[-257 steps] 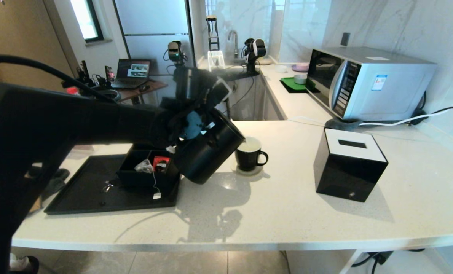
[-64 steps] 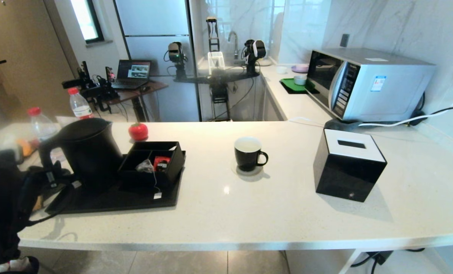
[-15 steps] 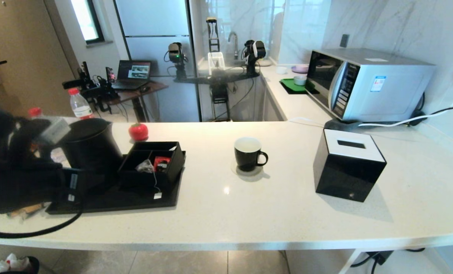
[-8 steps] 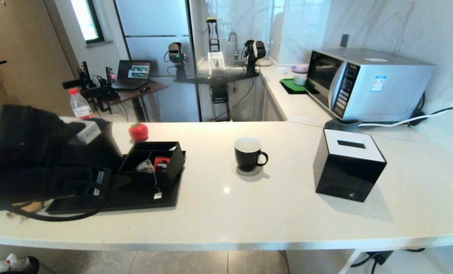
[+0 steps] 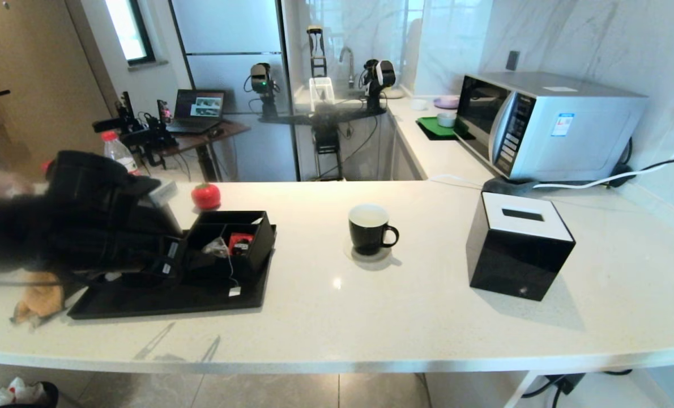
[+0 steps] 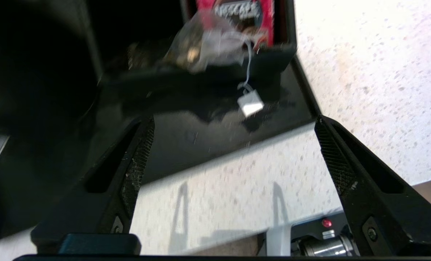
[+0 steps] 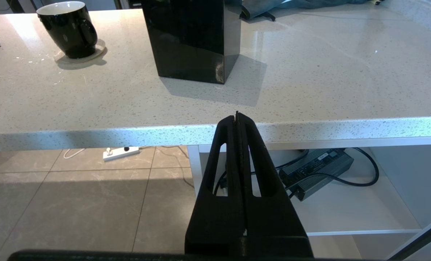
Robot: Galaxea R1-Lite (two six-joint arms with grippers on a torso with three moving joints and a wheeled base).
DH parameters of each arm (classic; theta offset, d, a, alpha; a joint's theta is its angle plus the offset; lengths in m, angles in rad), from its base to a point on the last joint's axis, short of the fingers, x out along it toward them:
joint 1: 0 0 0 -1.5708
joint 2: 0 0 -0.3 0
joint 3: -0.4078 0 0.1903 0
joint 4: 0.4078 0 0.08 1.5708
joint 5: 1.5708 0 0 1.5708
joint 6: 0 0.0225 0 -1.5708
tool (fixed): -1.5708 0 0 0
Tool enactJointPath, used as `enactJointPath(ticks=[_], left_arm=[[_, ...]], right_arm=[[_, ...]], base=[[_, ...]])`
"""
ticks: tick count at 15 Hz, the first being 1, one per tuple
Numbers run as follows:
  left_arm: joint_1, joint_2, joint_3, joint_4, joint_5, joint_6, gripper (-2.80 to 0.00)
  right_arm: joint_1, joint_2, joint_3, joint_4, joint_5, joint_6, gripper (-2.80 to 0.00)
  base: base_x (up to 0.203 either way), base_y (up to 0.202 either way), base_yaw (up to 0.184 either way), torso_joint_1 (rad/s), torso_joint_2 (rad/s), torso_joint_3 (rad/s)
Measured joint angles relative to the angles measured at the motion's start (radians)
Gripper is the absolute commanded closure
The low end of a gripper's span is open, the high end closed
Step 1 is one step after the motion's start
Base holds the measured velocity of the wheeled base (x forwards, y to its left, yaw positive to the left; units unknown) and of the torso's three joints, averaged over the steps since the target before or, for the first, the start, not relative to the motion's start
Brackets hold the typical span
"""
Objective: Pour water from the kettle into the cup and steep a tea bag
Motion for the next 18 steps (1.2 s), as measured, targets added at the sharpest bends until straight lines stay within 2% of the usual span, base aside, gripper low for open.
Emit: enactJointPath(ticks=[2, 6, 18], left_arm=[[0.012, 0.049, -0.047, 0.000, -0.030, 0.023, -2.80], [0.035, 0.130, -0.129, 0.000, -0.088, 0.113, -2.80], [0.038, 0.238, -0.204, -0.005, -0.088, 0.146, -2.80]], right_arm=[[0.000, 0.000, 0.000, 0.000, 0.000, 0.000, 0.00], [0.000, 0.000, 0.000, 0.000, 0.000, 0.000, 0.00], [0.000, 0.000, 0.000, 0.000, 0.000, 0.001, 0.00]], base=[[0.000, 0.000, 0.000, 0.000, 0.00, 0.000], [0.000, 0.000, 0.000, 0.000, 0.00, 0.000], [0.000, 0.000, 0.000, 0.000, 0.00, 0.000]])
